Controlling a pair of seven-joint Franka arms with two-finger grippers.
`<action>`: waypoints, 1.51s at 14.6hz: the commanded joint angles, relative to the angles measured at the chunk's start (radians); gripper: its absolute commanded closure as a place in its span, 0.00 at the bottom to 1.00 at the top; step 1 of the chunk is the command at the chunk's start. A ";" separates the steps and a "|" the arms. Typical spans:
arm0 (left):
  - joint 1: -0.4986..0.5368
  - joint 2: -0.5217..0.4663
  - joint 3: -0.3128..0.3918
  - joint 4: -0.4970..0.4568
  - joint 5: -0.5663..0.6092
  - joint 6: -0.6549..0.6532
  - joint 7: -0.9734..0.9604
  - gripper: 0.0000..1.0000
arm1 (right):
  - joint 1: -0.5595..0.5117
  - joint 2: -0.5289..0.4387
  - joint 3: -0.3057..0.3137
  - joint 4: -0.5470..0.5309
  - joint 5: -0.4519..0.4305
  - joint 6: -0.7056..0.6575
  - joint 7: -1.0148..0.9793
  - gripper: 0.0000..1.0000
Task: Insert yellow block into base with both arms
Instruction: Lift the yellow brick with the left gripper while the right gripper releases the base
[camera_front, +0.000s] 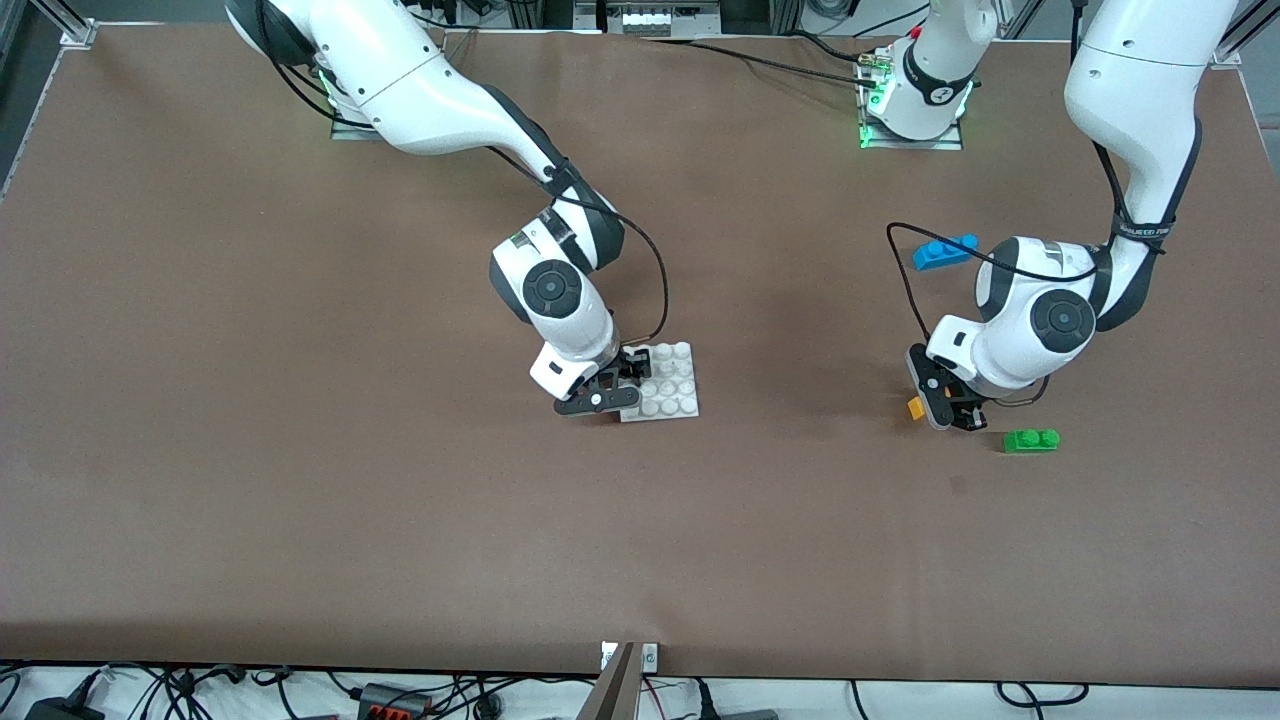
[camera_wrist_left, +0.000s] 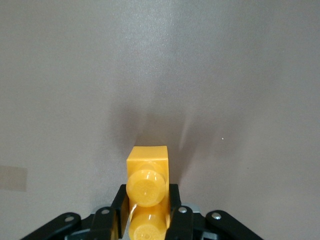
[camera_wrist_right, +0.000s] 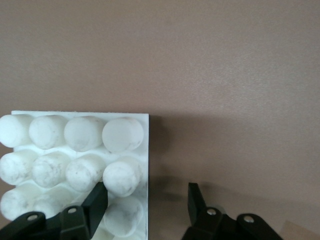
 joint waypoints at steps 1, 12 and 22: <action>0.010 -0.039 -0.008 -0.026 0.022 -0.009 0.015 0.68 | 0.021 -0.011 -0.016 -0.007 -0.017 0.013 0.010 0.28; 0.023 -0.040 -0.012 -0.017 0.022 -0.009 0.044 0.84 | 0.275 -0.013 -0.290 -0.010 -0.029 0.004 0.313 0.00; 0.011 -0.045 -0.018 -0.009 0.020 -0.027 0.045 0.91 | 0.172 -0.171 -0.300 0.002 0.053 -0.230 0.182 0.00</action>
